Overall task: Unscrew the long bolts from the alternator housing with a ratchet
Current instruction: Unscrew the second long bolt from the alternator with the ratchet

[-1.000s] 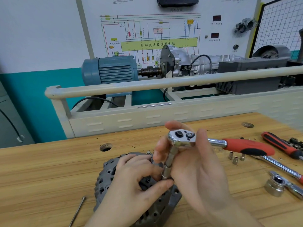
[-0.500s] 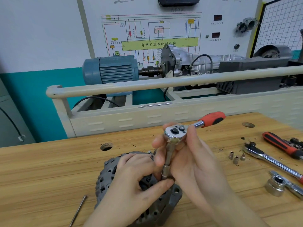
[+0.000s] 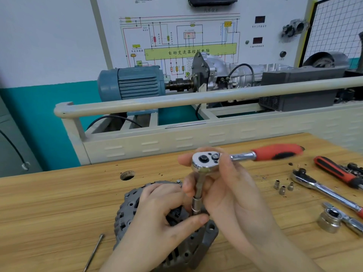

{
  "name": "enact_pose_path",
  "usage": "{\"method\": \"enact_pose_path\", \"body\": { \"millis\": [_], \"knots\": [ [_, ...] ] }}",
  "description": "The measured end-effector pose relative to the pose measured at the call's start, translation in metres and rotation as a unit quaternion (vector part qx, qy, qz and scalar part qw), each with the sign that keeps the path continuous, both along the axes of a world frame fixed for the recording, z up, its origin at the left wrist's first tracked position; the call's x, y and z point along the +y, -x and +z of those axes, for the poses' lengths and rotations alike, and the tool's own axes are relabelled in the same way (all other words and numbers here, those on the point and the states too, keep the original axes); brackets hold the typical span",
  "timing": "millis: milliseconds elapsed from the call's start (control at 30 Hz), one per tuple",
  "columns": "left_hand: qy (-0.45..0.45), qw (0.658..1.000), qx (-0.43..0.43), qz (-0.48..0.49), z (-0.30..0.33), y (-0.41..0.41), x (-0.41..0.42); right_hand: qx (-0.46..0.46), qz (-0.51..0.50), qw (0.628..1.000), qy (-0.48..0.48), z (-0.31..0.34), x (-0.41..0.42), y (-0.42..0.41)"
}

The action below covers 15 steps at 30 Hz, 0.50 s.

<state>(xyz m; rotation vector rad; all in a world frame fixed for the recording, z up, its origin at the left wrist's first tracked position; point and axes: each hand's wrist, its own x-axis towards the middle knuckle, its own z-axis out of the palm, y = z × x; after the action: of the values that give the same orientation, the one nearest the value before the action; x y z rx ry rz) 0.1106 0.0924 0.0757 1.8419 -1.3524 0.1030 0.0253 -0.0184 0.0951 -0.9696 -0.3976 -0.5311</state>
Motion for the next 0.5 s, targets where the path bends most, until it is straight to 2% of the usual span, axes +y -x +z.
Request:
{"method": "enact_pose_path", "body": {
  "millis": [100, 167, 333, 500],
  "knots": [
    [-0.037, 0.999, -0.029, -0.014, -0.0006, -0.0017, -0.0004, 0.014, 0.043, 0.999, -0.027, 0.001, -0.0053, -0.0007],
    [-0.026, 0.999, -0.015, -0.01, -0.0002, -0.002, -0.0012, 0.013, 0.064, 0.997, -0.037, 0.0013, -0.0072, -0.0008],
    [-0.004, 1.0, 0.016, -0.008, 0.0015, -0.0013, -0.0018, -0.003, 0.048, 0.999, -0.026, -0.0003, -0.0002, -0.0014],
    [-0.008, 1.0, 0.008, 0.004, 0.0025, 0.0008, -0.0023, -0.005, 0.033, 0.999, -0.03, -0.0009, 0.0011, 0.0004]
  ]
}}
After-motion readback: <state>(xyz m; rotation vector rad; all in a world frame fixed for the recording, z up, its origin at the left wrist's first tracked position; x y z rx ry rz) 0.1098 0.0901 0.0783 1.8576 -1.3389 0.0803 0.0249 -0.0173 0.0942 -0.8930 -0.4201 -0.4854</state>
